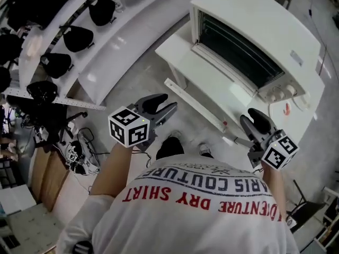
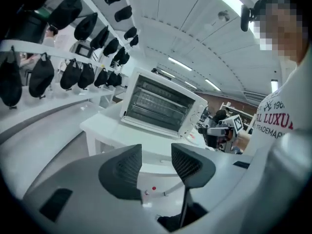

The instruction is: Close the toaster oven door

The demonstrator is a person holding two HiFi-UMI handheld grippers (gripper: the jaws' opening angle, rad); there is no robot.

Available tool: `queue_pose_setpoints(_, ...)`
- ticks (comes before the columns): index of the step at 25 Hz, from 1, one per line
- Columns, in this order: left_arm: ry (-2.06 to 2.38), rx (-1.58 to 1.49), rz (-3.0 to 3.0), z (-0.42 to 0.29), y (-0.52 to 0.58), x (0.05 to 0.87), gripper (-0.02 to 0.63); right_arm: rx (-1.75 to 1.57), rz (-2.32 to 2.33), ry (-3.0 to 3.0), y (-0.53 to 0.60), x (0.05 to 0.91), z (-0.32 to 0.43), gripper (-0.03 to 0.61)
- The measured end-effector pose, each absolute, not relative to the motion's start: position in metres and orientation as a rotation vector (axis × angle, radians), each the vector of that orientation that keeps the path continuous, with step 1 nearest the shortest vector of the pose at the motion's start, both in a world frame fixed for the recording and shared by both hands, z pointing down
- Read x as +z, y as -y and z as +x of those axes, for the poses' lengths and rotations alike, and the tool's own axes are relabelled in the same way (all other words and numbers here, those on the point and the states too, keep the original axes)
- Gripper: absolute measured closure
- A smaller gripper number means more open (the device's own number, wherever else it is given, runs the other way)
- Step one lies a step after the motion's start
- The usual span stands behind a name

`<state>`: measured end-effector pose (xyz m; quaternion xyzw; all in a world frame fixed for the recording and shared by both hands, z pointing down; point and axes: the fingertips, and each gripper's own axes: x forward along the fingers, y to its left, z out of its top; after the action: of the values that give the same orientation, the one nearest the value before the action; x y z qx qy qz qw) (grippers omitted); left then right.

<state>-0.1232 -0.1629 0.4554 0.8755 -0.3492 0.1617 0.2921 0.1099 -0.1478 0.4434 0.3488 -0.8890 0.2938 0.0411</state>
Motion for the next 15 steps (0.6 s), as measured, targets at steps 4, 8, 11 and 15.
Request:
queue_pose_setpoints(4, 0.786, 0.533, 2.389, -0.142, 0.183, 0.471, 0.345, 0.916, 1.255, 2.673, 0.143, 0.449, 0.101, 0.322)
queue_pose_setpoints(8, 0.641, 0.615, 2.459, -0.156, 0.196, 0.487, 0.305, 0.873, 1.441, 2.579, 0.132, 0.459, 0.099, 0.275)
queue_pose_setpoints(11, 0.545, 0.691, 2.53, -0.164, 0.202, 0.5, 0.296, 0.853, 1.534, 2.49, 0.114, 0.472, 0.094, 0.26)
queue_pose_setpoints(15, 0.442, 0.791, 2.57, -0.174, 0.209, 0.525, 0.287, 0.908, 1.646, 2.385, 0.09, 0.497, 0.09, 0.249)
